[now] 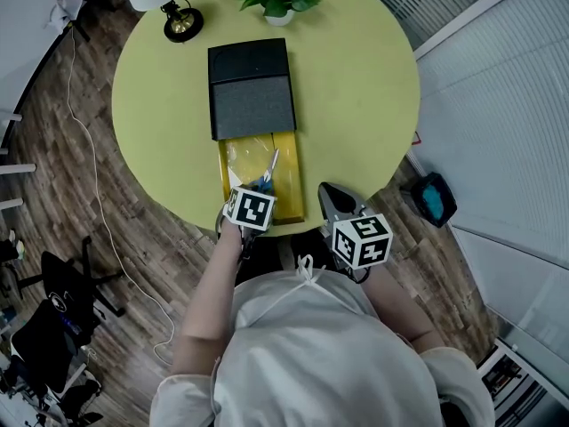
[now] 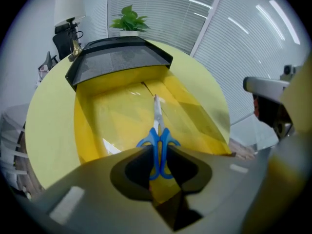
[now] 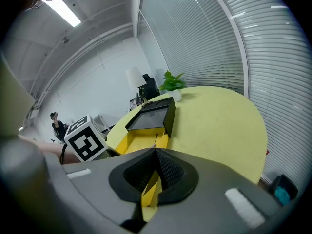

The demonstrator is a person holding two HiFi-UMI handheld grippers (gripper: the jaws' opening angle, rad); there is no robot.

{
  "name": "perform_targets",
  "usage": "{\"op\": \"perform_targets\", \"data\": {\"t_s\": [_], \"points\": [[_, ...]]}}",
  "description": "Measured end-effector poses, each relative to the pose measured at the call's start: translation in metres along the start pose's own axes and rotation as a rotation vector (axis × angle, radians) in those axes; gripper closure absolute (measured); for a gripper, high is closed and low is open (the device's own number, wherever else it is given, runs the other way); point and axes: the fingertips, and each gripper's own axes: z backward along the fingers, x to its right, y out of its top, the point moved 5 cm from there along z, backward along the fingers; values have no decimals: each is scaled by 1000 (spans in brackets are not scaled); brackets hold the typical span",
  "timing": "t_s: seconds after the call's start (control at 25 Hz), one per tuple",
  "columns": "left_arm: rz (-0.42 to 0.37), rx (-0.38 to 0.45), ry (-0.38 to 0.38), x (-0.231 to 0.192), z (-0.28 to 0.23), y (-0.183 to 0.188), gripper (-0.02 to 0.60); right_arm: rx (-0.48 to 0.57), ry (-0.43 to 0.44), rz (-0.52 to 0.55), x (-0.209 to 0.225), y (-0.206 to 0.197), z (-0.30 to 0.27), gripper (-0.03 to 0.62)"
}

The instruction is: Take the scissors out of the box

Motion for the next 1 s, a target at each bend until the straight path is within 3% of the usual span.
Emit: {"op": "perform_targets", "data": {"t_s": [0.36,0.6,0.76,1.0], "points": [[-15,188,-40,7,58,6,489,41,-13,21,-17,12,10,594],[-24,376,-41,8,112,16,489,105,-9,55,-38,30,19,594],[-29,552,-9,2,160,29,489,163,-3,97,-53,51,26,594],[-17,890,68,-14,248,46,489,276,12,162,-77,93,40,594]]}}
